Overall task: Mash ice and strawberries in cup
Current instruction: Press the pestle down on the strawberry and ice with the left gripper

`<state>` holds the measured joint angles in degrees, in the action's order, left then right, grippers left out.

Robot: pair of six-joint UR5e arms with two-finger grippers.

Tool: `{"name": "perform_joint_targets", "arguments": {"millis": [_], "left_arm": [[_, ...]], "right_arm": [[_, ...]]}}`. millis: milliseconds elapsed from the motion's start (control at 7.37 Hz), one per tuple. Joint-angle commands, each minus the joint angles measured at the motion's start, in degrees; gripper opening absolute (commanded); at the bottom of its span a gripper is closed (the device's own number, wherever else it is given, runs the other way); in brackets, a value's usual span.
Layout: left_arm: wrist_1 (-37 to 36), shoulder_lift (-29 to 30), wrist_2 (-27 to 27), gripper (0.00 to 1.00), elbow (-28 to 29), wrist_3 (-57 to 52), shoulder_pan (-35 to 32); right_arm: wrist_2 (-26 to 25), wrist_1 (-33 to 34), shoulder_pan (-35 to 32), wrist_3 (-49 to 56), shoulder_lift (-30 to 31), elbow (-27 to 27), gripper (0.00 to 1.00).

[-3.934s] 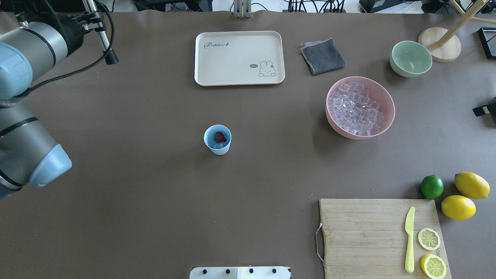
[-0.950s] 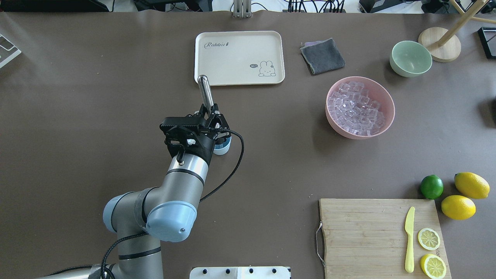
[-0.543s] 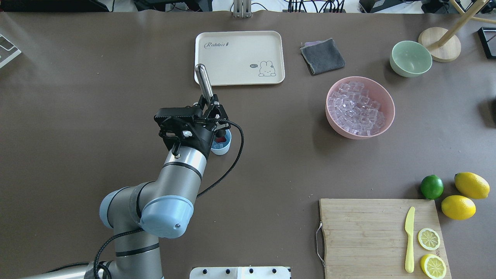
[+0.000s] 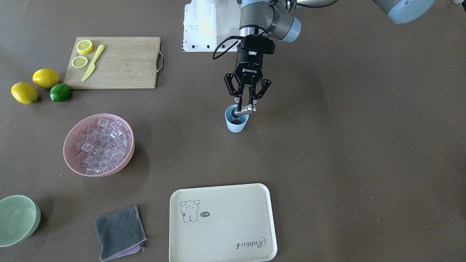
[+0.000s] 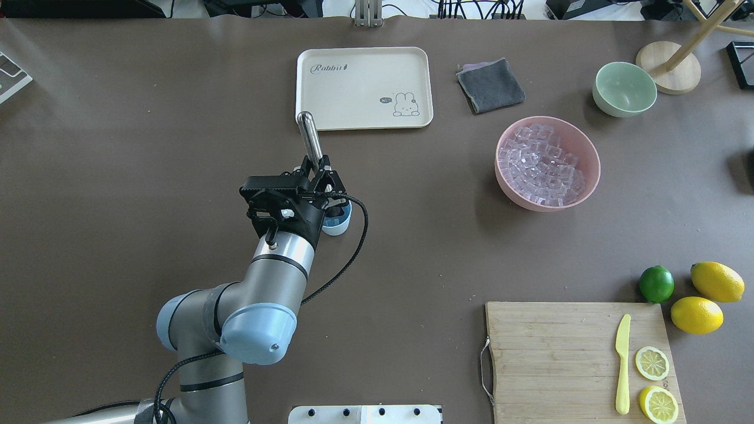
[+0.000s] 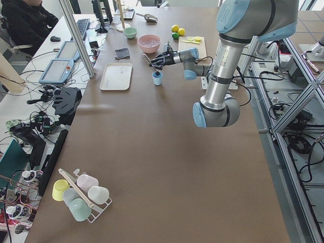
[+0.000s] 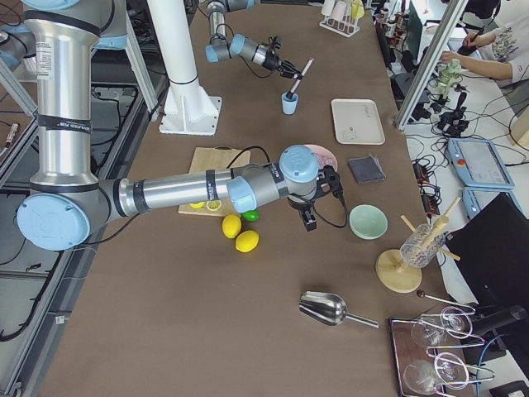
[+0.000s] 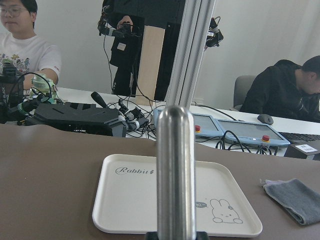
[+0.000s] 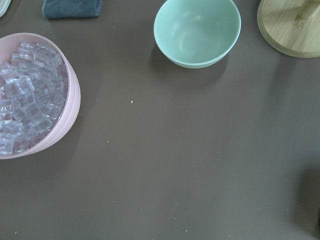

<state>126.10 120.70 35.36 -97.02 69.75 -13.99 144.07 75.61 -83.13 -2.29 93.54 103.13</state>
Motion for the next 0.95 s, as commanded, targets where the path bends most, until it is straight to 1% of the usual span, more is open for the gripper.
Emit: {"name": "perform_joint_targets", "arguments": {"millis": [0, 271, 543, 678, 814], "left_arm": [[0.72, 0.06, -0.11, 0.00, 1.47, -0.14, 0.20], [0.55, 0.15, -0.11, 0.00, 1.74, -0.23, 0.11], [-0.67, 0.42, 0.42, 0.00, -1.06, -0.76, -0.59], [-1.29, 0.50, 1.03, 0.00, -3.42, -2.15, -2.16], [-1.30, 0.59, 4.08, 0.00, -6.75, -5.73, -5.66]], "right_arm": [[-1.24, -0.02, 0.33, -0.09, -0.38, -0.29, 0.98], [-2.39, -0.02, 1.12, -0.09, -0.55, -0.30, 0.98], [-2.13, -0.02, 1.21, -0.26, -0.73, 0.05, 0.98], [-1.78, -0.02, 1.30, -0.18, -0.73, 0.40, 0.98], [-1.43, 0.24, 1.30, -0.17, -0.90, 0.49, 0.98]]}}
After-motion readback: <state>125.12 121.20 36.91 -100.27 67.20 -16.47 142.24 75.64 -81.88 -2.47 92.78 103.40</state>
